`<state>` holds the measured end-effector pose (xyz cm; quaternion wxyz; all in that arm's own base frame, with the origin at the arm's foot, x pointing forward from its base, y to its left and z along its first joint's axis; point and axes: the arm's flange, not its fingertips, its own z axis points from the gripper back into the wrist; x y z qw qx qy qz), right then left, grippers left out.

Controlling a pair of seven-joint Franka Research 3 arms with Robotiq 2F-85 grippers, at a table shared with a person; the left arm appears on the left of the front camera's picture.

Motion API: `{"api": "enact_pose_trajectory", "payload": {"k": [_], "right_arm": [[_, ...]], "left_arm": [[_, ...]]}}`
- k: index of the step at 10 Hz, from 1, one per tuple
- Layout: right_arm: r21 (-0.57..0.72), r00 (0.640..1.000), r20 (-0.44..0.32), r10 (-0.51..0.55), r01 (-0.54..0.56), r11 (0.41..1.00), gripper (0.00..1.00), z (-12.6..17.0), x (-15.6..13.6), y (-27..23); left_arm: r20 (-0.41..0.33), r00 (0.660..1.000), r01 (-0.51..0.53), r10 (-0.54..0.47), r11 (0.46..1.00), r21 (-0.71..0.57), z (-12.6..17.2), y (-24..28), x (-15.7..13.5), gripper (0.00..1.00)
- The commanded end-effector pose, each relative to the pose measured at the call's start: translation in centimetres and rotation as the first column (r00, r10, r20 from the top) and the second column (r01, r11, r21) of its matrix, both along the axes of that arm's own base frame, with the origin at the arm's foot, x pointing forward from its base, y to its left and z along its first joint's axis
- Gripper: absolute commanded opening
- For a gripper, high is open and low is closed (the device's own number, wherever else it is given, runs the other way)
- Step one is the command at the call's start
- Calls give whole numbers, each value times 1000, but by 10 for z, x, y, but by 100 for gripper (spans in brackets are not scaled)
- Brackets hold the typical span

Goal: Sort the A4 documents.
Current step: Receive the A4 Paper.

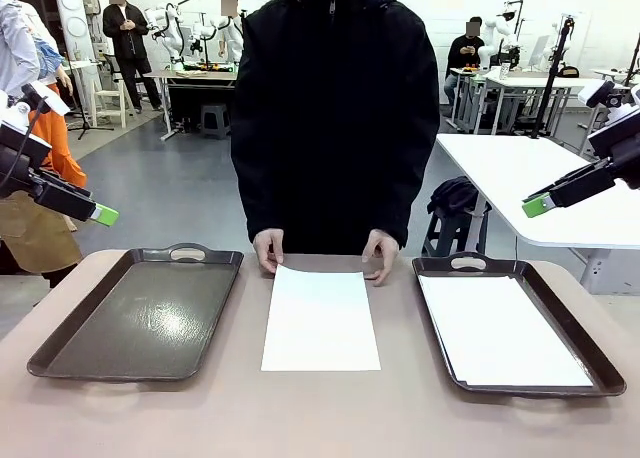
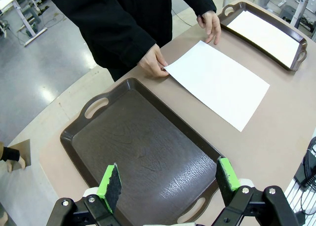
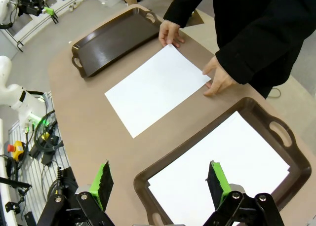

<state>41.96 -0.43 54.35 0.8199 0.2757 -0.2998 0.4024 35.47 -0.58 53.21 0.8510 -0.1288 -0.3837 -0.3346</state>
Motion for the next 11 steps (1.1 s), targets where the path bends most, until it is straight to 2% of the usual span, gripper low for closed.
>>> {"api": "enact_pose_trajectory", "payload": {"k": [1,11], "right_arm": [[11,1000,7,11,-11,1000,100,0,-1,-1],[11,1000,7,11,-11,1000,100,0,-1,-1]], "left_arm": [[0,1000,2,-2,1000,-5,-1,1,1,100],[0,1000,2,-2,1000,-5,-1,1,1,100]]}}
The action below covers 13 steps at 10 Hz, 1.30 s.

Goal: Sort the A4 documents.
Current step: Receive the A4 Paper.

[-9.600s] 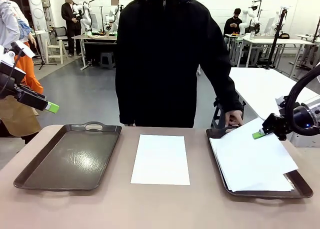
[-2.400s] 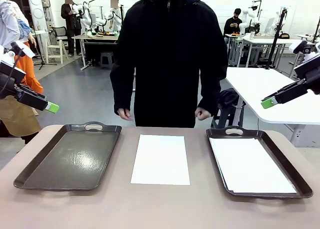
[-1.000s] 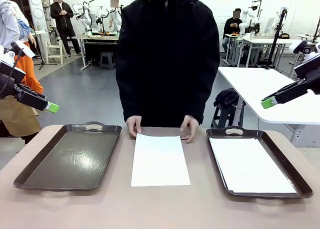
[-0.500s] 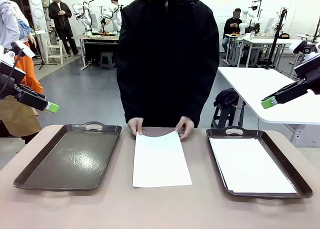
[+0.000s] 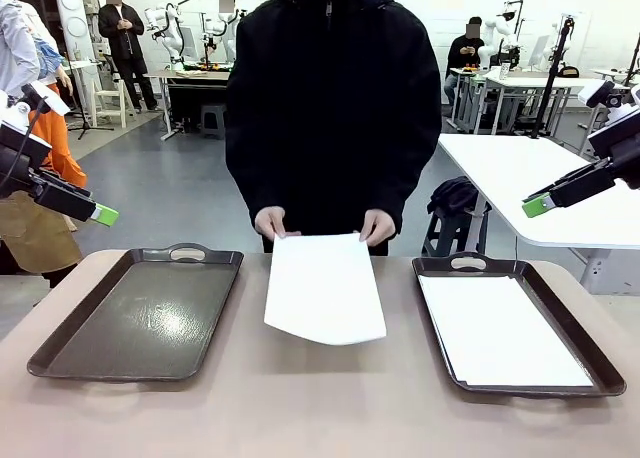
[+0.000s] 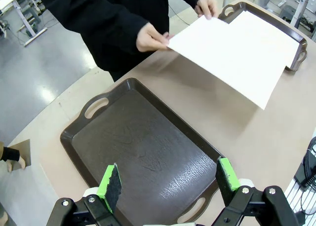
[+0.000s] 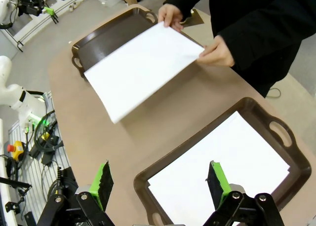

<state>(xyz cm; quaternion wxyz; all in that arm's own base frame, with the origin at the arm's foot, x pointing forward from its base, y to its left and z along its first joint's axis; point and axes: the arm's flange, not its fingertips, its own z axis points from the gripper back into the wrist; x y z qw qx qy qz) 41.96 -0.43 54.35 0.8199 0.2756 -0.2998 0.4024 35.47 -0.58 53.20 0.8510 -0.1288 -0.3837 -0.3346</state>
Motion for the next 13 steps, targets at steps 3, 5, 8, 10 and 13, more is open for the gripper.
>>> {"api": "enact_pose_trajectory", "payload": {"k": [3,5,8,10,13], "right_arm": [[11,1000,7,11,-11,1000,100,0,-1,-1],[11,1000,7,11,-11,1000,100,0,-1,-1],[11,1000,7,11,-11,1000,100,0,-1,-1],[11,1000,7,11,-11,1000,100,0,-1,-1],[11,1000,7,11,-11,1000,100,0,-1,-1]], "left_arm": [[0,1000,2,-2,1000,-5,-1,1,1,100],[0,1000,2,-2,1000,-5,-1,1,1,100],[0,1000,2,-2,1000,-5,-1,1,1,100],[0,1000,2,-2,1000,-5,-1,1,1,100],[0,1000,2,-2,1000,-5,-1,1,1,100]]}}
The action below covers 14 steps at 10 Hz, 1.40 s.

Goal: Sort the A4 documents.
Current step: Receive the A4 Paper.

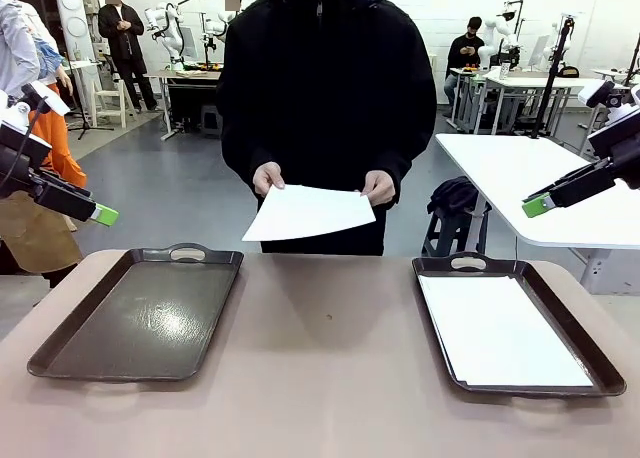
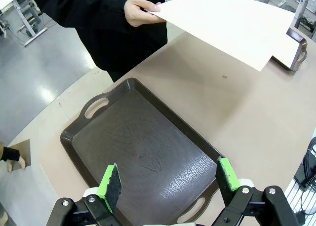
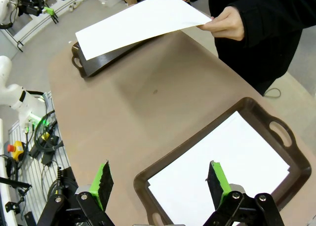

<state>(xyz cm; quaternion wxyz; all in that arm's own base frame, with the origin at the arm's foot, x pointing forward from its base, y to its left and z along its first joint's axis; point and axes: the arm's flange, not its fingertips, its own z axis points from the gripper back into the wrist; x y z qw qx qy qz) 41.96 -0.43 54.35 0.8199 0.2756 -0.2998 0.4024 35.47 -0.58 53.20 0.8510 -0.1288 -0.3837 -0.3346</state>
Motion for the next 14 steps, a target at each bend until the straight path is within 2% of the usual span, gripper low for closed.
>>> {"api": "enact_pose_trajectory", "payload": {"k": [1,14], "right_arm": [[11,1000,7,11,-11,1000,100,0,-1,-1],[11,1000,7,11,-11,1000,100,0,-1,-1]], "left_arm": [[0,1000,2,-2,1000,-5,-1,1,1,100],[0,1000,2,-2,1000,-5,-1,1,1,100]]}}
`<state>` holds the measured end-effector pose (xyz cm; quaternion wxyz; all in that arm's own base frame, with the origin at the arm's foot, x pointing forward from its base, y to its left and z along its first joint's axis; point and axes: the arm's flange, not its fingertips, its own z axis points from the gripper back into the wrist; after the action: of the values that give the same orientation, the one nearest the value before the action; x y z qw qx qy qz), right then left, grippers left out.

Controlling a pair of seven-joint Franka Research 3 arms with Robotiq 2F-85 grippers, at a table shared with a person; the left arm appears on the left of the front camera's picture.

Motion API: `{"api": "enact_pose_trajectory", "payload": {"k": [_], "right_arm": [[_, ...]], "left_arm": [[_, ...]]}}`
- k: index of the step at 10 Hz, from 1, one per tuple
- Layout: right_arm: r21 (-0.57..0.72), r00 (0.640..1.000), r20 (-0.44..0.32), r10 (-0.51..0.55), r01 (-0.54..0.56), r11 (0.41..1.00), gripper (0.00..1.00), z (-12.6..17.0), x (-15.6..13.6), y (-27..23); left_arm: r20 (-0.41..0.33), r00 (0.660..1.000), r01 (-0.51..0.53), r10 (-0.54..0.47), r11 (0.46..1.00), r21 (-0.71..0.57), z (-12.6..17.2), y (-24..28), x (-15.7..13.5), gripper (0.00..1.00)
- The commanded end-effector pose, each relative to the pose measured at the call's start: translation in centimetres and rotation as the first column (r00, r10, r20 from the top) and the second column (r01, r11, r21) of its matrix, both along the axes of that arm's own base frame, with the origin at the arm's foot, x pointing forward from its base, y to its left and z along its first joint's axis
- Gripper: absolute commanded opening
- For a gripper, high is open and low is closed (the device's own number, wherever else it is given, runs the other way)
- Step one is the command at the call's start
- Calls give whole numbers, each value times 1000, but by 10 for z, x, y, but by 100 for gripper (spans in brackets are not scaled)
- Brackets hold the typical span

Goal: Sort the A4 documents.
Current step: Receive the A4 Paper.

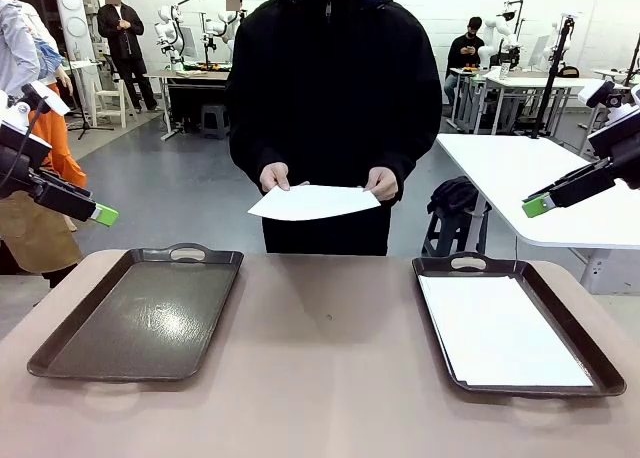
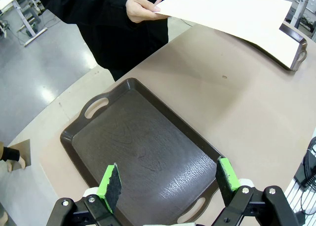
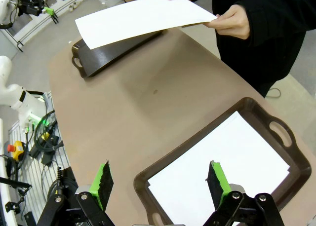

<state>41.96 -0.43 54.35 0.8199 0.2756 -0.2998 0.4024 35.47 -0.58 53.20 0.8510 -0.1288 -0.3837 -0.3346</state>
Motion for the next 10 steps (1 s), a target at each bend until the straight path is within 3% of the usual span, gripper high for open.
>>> {"api": "enact_pose_trajectory", "payload": {"k": [1,10], "right_arm": [[11,1000,7,11,-11,1000,100,0,-1,-1],[11,1000,7,11,-11,1000,100,0,-1,-1]], "left_arm": [[0,1000,2,-2,1000,-5,-1,1,1,100],[0,1000,2,-2,1000,-5,-1,1,1,100]]}}
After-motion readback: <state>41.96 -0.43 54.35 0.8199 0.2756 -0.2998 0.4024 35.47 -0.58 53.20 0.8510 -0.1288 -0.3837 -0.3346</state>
